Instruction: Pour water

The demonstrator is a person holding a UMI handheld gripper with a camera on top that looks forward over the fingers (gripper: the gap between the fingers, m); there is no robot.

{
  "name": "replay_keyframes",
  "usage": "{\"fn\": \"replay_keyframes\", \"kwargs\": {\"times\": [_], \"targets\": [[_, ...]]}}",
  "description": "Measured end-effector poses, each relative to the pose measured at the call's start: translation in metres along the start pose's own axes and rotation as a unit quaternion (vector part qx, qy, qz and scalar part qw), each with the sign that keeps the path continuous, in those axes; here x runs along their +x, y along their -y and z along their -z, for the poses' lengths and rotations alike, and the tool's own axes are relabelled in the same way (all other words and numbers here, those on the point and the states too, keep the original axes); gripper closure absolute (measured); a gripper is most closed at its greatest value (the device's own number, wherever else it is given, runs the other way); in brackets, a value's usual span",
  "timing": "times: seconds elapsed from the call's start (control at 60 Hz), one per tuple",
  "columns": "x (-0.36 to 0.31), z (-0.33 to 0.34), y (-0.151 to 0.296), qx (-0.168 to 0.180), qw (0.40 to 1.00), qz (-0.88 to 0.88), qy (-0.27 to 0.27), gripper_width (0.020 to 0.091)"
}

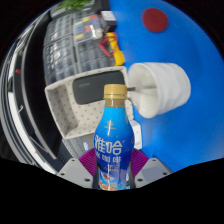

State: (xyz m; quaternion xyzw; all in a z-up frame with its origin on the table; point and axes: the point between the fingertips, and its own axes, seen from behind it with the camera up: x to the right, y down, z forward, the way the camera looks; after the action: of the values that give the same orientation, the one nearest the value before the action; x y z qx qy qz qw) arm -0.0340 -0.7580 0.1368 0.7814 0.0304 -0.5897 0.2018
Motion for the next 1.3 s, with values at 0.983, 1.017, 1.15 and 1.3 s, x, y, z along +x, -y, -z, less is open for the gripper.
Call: {"fn": "replay_keyframes", "kwargs": {"times": [0.983, 1.017, 1.15, 1.3], "targets": [[-0.045, 0.056, 0.261, 0.103, 0.62, 0.765, -0.138, 0.0685], [-0.037, 0.055, 0.267, 0.102, 0.617, 0.767, -0.145, 0.0686], [-0.002, 0.05, 0.289, 0.098, 0.608, 0.771, -0.164, 0.0685], [0.006, 0.056, 0.295, 0.122, 0.621, 0.76, -0.146, 0.0683]]}}
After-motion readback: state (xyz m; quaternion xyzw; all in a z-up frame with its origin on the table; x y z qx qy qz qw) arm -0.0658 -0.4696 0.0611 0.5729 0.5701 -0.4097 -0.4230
